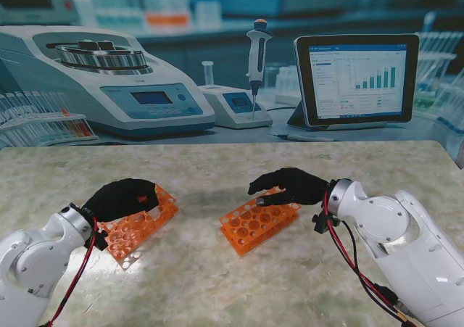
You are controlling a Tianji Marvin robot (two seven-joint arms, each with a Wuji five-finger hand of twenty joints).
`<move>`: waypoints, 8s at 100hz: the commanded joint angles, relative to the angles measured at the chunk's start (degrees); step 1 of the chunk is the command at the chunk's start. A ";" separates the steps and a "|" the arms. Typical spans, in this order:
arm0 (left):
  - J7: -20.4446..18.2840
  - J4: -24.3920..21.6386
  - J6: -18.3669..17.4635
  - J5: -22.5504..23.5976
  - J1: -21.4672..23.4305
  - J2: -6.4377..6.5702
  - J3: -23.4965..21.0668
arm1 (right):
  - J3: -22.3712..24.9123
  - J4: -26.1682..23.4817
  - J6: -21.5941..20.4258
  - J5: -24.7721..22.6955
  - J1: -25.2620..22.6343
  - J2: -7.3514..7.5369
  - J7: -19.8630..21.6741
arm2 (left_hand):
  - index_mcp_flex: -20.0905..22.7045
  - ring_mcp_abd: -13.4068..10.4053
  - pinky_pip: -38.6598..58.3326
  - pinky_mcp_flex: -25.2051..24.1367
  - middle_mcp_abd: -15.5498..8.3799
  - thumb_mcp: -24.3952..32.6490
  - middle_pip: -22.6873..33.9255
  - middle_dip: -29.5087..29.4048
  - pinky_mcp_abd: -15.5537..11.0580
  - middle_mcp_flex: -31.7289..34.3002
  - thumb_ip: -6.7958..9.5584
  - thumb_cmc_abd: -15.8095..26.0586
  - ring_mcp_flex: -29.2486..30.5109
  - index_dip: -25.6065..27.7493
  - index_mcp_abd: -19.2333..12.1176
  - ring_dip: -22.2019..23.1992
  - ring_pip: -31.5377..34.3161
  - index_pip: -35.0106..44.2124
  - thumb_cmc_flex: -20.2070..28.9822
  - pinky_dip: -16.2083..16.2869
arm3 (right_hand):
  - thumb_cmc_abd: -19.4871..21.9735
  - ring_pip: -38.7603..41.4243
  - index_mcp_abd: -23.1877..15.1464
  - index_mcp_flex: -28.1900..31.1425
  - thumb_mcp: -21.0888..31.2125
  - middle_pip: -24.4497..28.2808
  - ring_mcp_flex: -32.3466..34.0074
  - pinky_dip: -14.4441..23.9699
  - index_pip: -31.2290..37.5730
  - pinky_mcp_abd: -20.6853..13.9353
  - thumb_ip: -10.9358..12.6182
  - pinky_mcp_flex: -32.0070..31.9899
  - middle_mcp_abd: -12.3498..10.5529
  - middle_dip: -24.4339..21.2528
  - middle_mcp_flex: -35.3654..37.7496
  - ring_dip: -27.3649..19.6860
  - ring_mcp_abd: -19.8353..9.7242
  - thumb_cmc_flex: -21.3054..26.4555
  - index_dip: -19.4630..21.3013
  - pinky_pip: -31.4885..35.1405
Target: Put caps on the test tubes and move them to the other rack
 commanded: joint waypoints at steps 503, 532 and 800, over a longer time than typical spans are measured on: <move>2.81 9.82 7.33 -5.06 -11.73 -1.25 10.68 | 3.19 -1.63 -1.48 -1.03 -4.15 0.07 -0.48 | -11.47 17.21 -74.20 -42.80 2.38 -13.84 -17.30 -52.49 9.18 -11.97 6.19 13.62 -34.02 -59.27 15.36 -48.88 -73.26 -45.18 -16.07 -39.15 | 0.08 -1.27 -0.99 1.01 -0.43 -0.68 0.05 0.46 -0.19 0.08 -0.64 -1.05 -1.50 0.17 0.89 -0.12 -0.84 -0.13 0.72 -0.86; 4.04 5.57 6.11 -6.17 -10.80 -1.67 12.25 | 5.11 -3.08 -2.86 -1.66 -6.58 -0.04 -1.78 | -12.25 17.13 -75.55 -42.80 2.14 -14.13 -16.98 -53.06 8.99 -11.69 6.10 15.49 -33.32 -59.78 15.80 -48.93 -73.00 -46.10 -17.53 -39.07 | 0.09 -1.38 -0.91 0.43 -0.45 -0.82 -0.02 0.42 -0.54 0.10 -0.63 -1.03 -1.61 0.04 0.71 -0.26 -0.91 -0.11 0.53 -0.90; 12.04 10.94 12.83 -17.03 -12.30 -5.06 25.42 | 10.59 -0.58 -3.12 -10.50 -20.48 -4.23 -24.29 | -10.22 18.44 -71.13 -37.03 5.87 -14.38 -17.57 -54.30 15.67 -7.90 5.95 18.82 -25.37 -61.80 20.41 -47.72 -71.47 -48.31 -19.60 -40.13 | 9.89 -2.23 0.17 -3.29 -9.31 -1.53 -2.49 -0.02 -2.37 -0.58 1.49 -2.41 -1.07 -1.27 -1.64 -1.74 -0.69 7.50 -1.21 -2.93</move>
